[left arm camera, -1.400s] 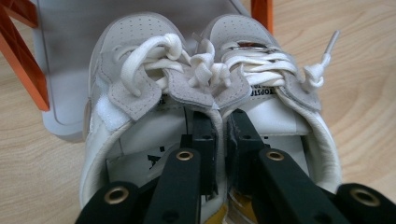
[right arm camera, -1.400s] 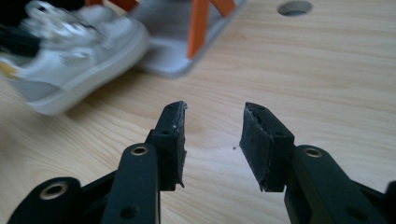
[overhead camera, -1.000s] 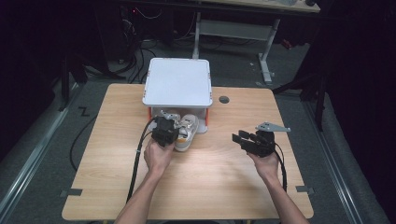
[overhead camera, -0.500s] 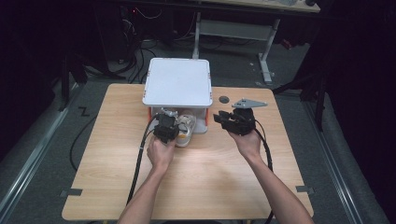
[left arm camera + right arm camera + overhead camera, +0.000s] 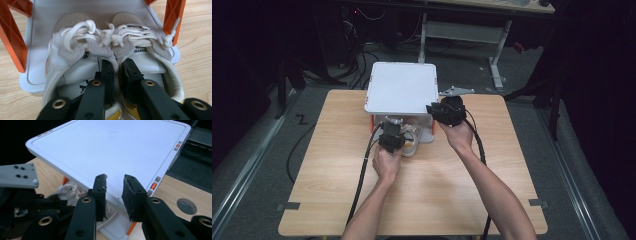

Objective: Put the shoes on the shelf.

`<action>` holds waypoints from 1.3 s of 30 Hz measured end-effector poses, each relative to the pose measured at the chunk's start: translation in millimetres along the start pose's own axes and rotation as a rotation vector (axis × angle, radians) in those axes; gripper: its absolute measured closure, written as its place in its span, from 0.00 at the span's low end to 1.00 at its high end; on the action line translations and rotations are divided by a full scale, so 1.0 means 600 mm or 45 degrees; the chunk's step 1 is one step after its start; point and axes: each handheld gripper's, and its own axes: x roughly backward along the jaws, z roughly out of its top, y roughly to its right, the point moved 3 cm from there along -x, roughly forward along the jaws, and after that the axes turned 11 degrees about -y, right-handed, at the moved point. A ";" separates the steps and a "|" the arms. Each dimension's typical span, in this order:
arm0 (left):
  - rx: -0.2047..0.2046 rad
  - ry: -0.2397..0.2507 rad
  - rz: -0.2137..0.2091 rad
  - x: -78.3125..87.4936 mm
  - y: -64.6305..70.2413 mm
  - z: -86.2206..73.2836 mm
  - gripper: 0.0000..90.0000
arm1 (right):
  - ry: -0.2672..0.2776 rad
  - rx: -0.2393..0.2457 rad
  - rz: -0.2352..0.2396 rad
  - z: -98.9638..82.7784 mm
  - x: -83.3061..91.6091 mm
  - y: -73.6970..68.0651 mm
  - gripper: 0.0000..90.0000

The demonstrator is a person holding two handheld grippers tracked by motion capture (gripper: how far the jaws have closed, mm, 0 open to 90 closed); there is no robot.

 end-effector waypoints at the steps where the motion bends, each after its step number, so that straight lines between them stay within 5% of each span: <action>1: 0.001 -0.007 -0.015 -0.001 -0.001 -0.001 0.82 | -0.016 0.001 -0.014 0.006 -0.008 0.001 0.82; 6: -0.023 0.009 0.001 0.000 0.000 -0.001 0.68 | -0.047 0.013 -0.040 0.015 -0.018 0.000 0.82; 17: -0.016 0.035 -0.067 0.012 0.002 0.002 0.36 | -0.091 0.029 -0.056 0.014 -0.029 -0.002 0.82; 24: -0.048 0.121 -0.102 0.057 -0.004 0.005 0.32 | -0.088 0.029 -0.048 0.014 -0.030 -0.001 0.82; 32: -0.164 0.070 -0.034 0.096 -0.012 -0.038 0.27 | -0.085 0.033 -0.051 0.014 -0.030 -0.001 0.82; 34: -0.189 -0.015 0.012 0.091 -0.009 -0.056 0.24 | -0.085 0.034 -0.050 0.014 -0.029 -0.001 0.82; 39: -0.176 -0.095 0.035 0.068 0.004 -0.071 0.25 | -0.086 0.039 -0.058 0.014 -0.029 -0.002 0.81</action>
